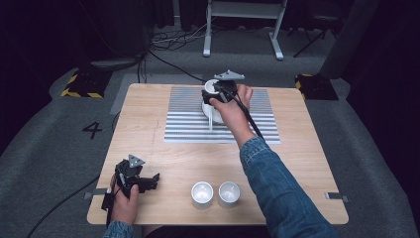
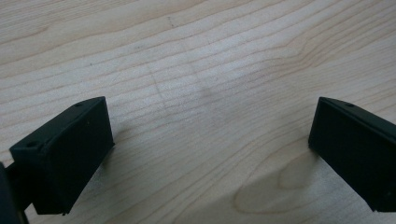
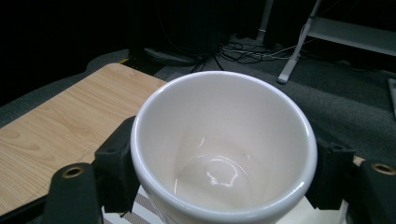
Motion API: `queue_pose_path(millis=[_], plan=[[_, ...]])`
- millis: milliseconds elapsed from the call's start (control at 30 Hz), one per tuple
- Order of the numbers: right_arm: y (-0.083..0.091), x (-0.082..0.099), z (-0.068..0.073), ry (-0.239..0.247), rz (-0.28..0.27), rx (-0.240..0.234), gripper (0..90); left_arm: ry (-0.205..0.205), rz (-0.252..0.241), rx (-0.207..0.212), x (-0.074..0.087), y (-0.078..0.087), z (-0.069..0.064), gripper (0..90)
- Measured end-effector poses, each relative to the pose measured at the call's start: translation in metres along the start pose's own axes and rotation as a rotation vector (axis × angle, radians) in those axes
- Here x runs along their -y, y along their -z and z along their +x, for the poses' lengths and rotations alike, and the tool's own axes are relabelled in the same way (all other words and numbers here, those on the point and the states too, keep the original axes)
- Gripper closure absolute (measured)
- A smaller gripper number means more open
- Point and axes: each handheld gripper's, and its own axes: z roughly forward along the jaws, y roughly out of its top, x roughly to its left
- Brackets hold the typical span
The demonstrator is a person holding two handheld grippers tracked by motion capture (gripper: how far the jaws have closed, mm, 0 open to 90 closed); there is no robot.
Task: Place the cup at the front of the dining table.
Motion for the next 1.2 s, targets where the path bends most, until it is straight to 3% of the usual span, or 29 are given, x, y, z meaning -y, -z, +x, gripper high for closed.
queue_pose_path(millis=[533, 1200], plan=[[-0.060, 0.019, 0.031, -0.009, 0.045, -0.039, 27.3, -0.002, 0.001, 0.000, 0.000, 0.000, 0.000, 0.0], [-0.096, 0.054, 0.056, -0.042, 0.130, -0.064, 27.2, -0.002, 0.001, 0.000, 0.000, 0.000, 0.000, 0.0]])
